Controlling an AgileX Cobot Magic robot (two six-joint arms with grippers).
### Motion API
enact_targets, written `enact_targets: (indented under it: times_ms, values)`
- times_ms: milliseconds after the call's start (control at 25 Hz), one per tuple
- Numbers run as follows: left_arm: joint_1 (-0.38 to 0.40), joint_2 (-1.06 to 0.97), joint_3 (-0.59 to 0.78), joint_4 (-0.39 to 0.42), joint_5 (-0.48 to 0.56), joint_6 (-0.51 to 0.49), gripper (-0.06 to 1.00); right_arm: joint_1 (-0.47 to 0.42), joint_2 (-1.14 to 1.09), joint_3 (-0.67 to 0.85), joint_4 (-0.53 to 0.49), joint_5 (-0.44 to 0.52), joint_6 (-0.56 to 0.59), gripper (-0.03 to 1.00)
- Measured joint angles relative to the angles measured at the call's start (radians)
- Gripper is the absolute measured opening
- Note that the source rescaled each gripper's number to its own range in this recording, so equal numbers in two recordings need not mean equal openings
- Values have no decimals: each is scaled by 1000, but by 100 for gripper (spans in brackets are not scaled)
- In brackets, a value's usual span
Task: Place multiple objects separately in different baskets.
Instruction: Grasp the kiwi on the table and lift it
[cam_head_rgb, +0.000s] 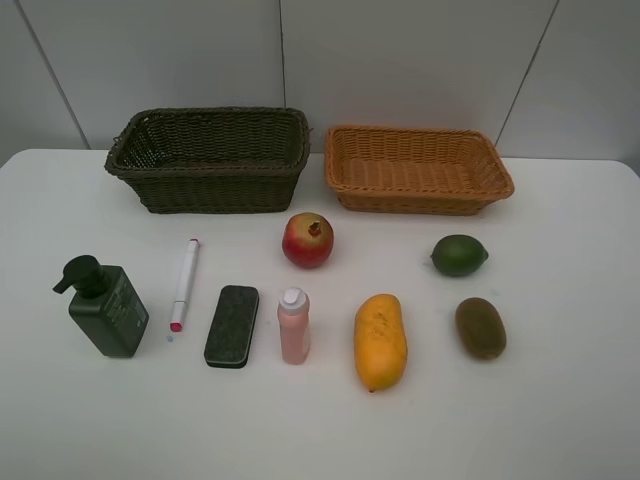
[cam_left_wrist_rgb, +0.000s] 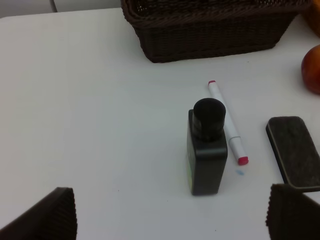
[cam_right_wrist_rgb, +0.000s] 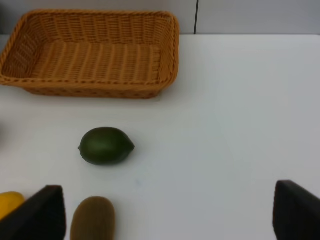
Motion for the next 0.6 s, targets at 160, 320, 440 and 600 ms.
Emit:
enact_targets:
  times_ms: [160,320,440,600]
  values:
    - [0,0,0,1,0,0,100,0,213,-63,1,-17,1,99]
    - [0,0,0,1,0,0,100,-2,416,-82,14,-52,-2,99]
    - [0,0,0,1,0,0,100,-2,552,-85,25,-77,-3,99]
    - [0,0,0,3,0,0,100,-2,680,-85,25,-97,-3,99]
